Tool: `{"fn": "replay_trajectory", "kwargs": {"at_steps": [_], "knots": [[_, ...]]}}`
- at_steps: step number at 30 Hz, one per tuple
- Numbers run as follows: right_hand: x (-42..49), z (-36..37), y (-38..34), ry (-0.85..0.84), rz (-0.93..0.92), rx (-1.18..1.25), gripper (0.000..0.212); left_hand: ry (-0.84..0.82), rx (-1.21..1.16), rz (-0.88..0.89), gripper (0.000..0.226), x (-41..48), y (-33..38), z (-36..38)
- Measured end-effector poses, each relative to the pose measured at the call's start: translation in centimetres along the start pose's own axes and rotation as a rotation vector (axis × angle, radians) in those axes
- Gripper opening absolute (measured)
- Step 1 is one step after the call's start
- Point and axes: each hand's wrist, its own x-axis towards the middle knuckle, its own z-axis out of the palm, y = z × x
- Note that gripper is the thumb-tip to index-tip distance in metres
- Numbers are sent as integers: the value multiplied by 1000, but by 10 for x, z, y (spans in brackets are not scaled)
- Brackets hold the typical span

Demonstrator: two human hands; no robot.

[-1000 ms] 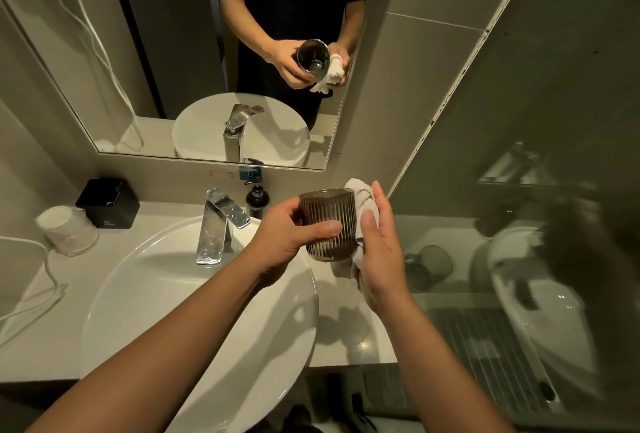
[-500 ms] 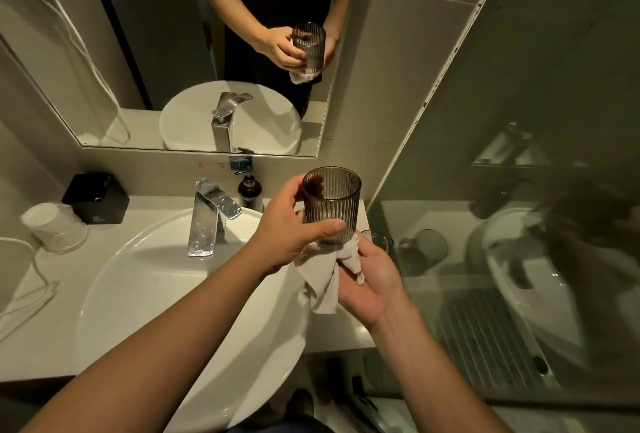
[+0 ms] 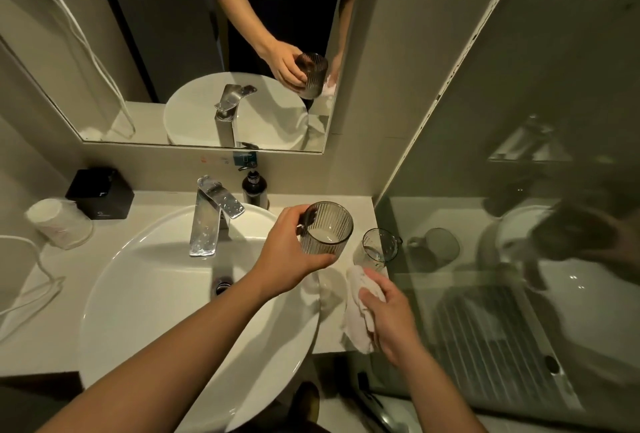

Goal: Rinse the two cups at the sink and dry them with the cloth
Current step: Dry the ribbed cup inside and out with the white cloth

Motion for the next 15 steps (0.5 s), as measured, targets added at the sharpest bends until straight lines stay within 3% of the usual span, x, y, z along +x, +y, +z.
{"fn": "replay_trajectory", "kwargs": {"at_steps": [3, 9, 11, 15], "knots": [[14, 8, 37, 46, -151, -482, 38, 3, 51, -23, 87, -1, -14, 5], [13, 17, 61, -156, -30, -950, 62, -3, 105, -53, 88, -2, -31, 10], [9, 18, 36, -117, -108, -958, 59, 3, 105, -64, 87, -1, -36, 9], [19, 21, -48, -91, -321, -568, 61, 16, 116, -75, 85, 11, -38, 10]]}}
